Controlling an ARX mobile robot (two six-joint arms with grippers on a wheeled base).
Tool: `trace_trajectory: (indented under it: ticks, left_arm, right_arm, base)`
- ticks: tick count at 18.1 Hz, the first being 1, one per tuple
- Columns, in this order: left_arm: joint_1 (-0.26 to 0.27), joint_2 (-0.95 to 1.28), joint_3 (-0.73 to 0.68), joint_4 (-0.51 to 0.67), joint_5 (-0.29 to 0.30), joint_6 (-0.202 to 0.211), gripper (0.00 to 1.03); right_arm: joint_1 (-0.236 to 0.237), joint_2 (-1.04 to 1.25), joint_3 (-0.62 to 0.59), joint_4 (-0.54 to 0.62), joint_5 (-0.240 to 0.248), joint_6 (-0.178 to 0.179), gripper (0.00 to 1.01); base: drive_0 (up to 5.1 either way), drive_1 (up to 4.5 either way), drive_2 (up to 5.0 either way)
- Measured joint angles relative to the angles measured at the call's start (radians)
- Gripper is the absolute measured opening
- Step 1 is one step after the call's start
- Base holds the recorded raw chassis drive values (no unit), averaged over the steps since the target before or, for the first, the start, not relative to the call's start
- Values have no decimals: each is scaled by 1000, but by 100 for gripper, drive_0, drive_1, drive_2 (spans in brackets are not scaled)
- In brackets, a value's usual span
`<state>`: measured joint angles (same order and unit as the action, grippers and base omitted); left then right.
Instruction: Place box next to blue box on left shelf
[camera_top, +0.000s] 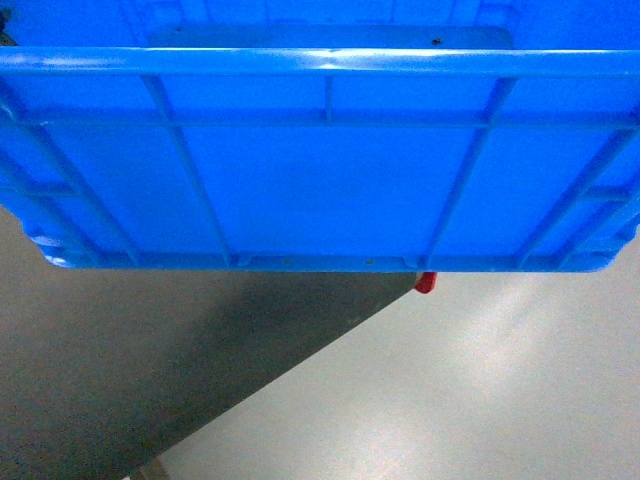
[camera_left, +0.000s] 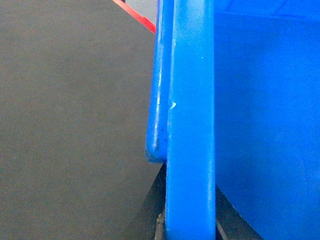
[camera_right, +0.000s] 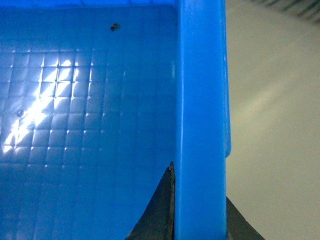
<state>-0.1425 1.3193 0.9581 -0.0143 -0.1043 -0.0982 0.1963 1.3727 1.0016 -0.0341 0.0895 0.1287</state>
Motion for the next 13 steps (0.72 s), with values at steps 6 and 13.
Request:
trace_trajectory:
  ticks: [6,13]
  left_arm:
    - [0,0,0,0,0,0,7]
    - [0,0,0,-1,0,0,7]
  right_arm:
    - [0,0,0,-2,0,0,8]
    - [0,0,0,-2,0,0,8]
  base:
    - [0,0,0]
    - [-65,-65,-65]
